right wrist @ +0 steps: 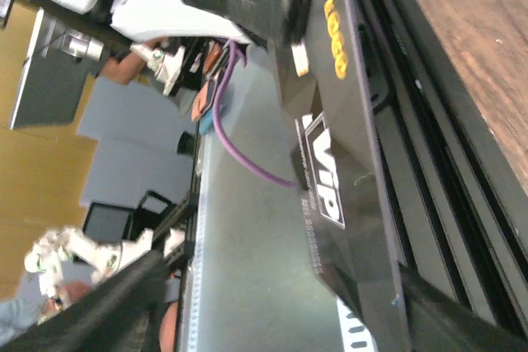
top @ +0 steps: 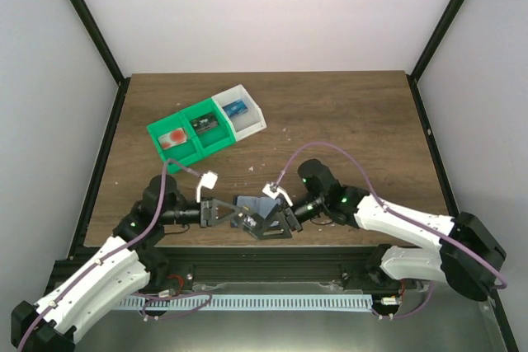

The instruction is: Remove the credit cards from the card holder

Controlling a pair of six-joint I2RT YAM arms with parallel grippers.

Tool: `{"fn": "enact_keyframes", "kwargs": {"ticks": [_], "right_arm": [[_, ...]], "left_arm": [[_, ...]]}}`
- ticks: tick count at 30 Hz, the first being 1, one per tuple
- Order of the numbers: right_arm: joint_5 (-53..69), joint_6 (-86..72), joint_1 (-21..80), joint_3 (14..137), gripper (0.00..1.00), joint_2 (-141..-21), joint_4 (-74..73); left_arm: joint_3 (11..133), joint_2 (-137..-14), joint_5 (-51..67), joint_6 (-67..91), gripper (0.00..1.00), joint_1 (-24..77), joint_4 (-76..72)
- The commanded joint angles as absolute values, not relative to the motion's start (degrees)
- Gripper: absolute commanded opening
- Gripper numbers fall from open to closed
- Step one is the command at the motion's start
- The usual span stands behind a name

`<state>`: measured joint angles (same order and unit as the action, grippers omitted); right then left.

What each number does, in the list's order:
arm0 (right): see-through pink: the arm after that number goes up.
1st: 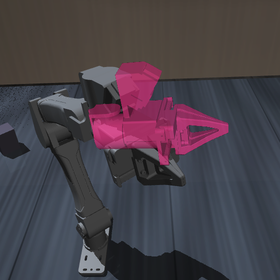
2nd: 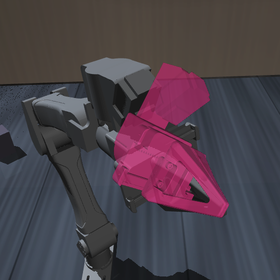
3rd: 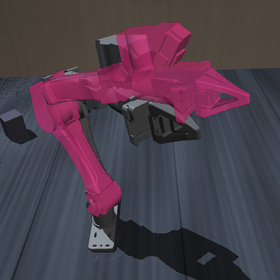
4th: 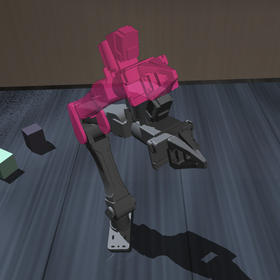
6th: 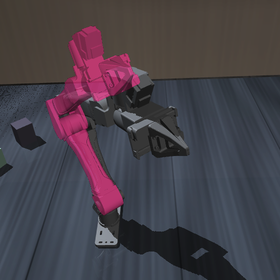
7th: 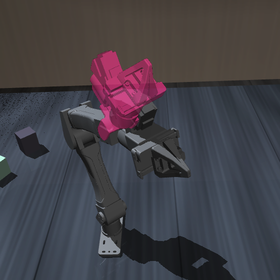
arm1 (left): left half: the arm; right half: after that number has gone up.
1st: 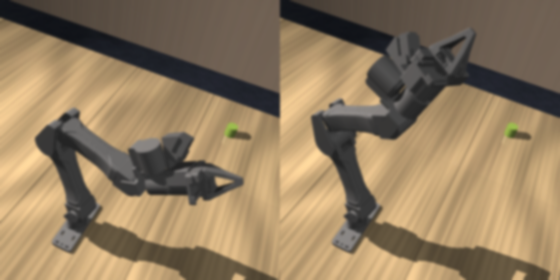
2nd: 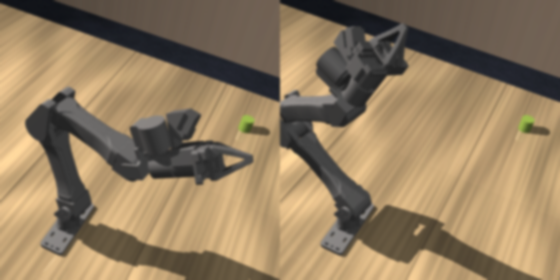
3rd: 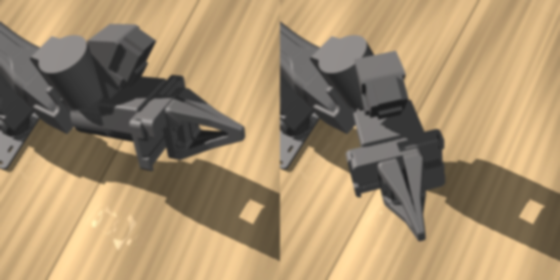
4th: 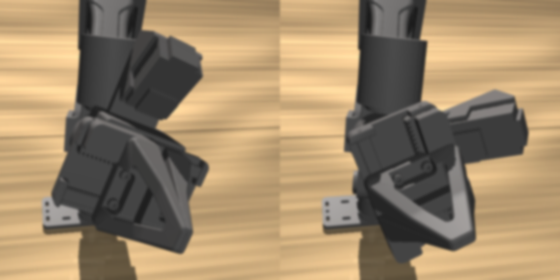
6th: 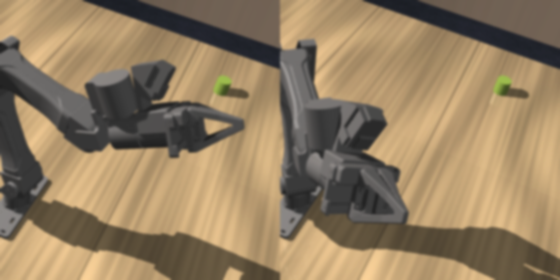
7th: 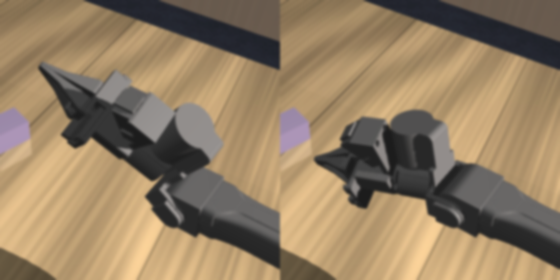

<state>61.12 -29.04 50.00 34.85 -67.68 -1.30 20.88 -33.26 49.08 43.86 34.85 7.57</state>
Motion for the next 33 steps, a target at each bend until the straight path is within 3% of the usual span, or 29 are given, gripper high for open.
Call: {"fn": "enact_keyframes", "kwargs": {"ticks": [1,6,17,33], "right_arm": [[54.76,-32.02,49.46,36.02,0.82,-63.62,-0.85],[49.39,-34.7,48.41,34.5,0.99,-60.61,-0.63],[44.03,-35.92,48.07,32.5,1.0,-57.93,-0.91],[42.55,-34.63,48.08,33.22,1.0,-55.06,-2.06]], "left_arm": [[23.46,-32.41,32.43,46.13,0.0,34.59,11.52],[22.67,-31.15,19.39,51.29,0.0,34.59,10.25],[33.93,-40.8,-12.31,49.07,0.0,33.93,10.78],[41.19,-66.39,-6.93,46.81,0.0,17.04,-4.91]]}}
